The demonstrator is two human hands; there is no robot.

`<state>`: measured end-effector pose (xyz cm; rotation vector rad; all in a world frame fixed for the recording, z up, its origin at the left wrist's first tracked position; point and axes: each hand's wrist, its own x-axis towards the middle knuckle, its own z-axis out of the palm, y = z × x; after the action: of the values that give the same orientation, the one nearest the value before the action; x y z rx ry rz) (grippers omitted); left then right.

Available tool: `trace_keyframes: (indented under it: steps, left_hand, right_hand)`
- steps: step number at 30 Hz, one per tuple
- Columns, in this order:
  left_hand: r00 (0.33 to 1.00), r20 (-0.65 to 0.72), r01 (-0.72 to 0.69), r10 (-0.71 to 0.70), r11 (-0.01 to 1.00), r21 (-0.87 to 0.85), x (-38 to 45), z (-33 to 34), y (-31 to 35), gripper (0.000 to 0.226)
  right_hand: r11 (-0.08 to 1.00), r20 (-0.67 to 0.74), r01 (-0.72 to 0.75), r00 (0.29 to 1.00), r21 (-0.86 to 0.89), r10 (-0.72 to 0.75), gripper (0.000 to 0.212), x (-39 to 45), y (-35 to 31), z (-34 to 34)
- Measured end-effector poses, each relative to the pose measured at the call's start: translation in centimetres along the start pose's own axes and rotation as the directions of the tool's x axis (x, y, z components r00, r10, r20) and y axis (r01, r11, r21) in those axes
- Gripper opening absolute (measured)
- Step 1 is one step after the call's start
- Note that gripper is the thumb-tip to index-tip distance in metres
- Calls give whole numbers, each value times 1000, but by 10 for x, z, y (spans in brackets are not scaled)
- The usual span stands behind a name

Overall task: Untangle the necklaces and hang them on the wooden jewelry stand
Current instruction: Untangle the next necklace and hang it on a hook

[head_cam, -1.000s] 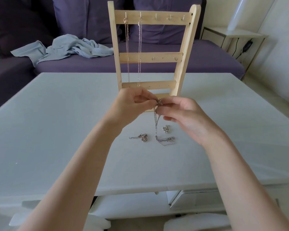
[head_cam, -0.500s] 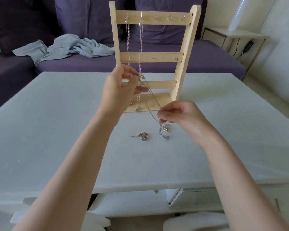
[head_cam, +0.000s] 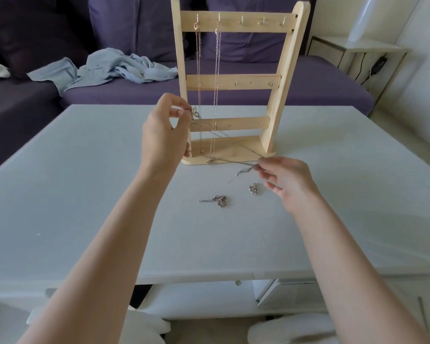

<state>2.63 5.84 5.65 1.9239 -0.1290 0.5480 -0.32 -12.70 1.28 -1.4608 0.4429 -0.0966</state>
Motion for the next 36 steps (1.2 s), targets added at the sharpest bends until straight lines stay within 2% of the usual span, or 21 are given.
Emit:
trace_keyframes:
  steps: [3, 7, 10, 13, 15, 17, 19, 20, 21, 22, 23, 24, 25, 26, 27, 28, 30, 32, 34, 36]
  left_hand:
    - [993, 68, -112, 100, 972, 208, -5, 5, -5, 9]
    - [980, 113, -196, 162, 880, 433, -9, 15, -14, 11]
    - [984, 125, -176, 130, 848, 501, -10, 18, -22, 12]
    - [982, 179, -143, 63, 864, 483, -17, 26, -27, 13]
    - [974, 220, -56, -50, 890, 452, -21, 33, -29, 14]
    - [911, 330, 124, -248, 927, 355, -23, 36, -30, 13]
    - [735, 530, 302, -424, 904, 304, -25, 37, -29, 15]
    - [643, 613, 294, -459, 887, 357, -24, 37, -30, 15]
    - [595, 654, 212, -467, 876, 433, -24, 37, -32, 13]
    - [594, 659, 134, -461, 864, 485, -23, 37, -32, 10]
    - [641, 642, 98, -421, 874, 476, -23, 38, -31, 10]
    - [718, 602, 104, -348, 910, 402, -22, 39, -28, 11]
    - [797, 543, 145, -264, 957, 252, -21, 39, -23, 15]
    - [846, 495, 196, -197, 979, 56, -20, 39, -16, 19]
    - [856, 492, 255, -156, 957, -141, -20, 38, -9, 22]
    - [836, 533, 311, -128, 912, -269, -22, 37, -2, 25]
    - [743, 660, 407, -115, 860, -307, -27, 37, 6, 35]
    - [642, 749, 489, -164, 840, -235, -33, 38, 8, 40]
    - [614, 751, 515, -241, 844, -150, -34, 37, 9, 39]
    - [612, 732, 467, -299, 884, -29, -32, 34, 11, 44]
  right_hand:
    - [981, -194, 105, 978, 161, -73, 18, 3, -1, 1]
    - [862, -135, 82, 991, 500, -16, 14, 1, -7, 3]
    - [860, -144, 58, 989, 507, 18, 16, -1, -9, 2]
    - [847, -169, 91, 986, 524, -2, 15, -3, -13, 0]
    - [877, -154, 137, 985, 461, -73, 14, -5, -18, -3]
    - [930, -77, 184, 983, 320, -168, 14, -8, -24, -5]
    - [959, 50, 231, 969, 163, -242, 13, -13, -29, -6]
    - [962, 117, 257, 956, 92, -267, 12, -15, -31, -6]
    - [959, 180, 282, 942, 25, -282, 12, -18, -33, -5]
    - [952, 236, 305, 928, -42, -287, 11, -19, -35, -5]
    - [940, 286, 323, 916, -110, -281, 12, -21, -37, -4]
    - [925, 331, 337, 905, -178, -266, 12, -22, -38, -3]
    - [909, 372, 344, 896, -234, -243, 11, -23, -38, -2]
    - [897, 407, 344, 888, -277, -215, 10, -24, -38, -1]
    - [888, 433, 340, 882, -309, -188, 9, -25, -37, 0]
    - [879, 446, 338, 879, -335, -168, 8, -26, -37, 0]
    - [853, 450, 353, 878, -385, -160, 7, -26, -38, -1]
    - [807, 460, 406, 867, -429, -191, 5, -26, -41, -4]
    - [772, 489, 450, 847, -449, -209, 4, -27, -42, -7]
    - [784, 507, 438, 842, -441, -185, 7, -27, -42, -11]
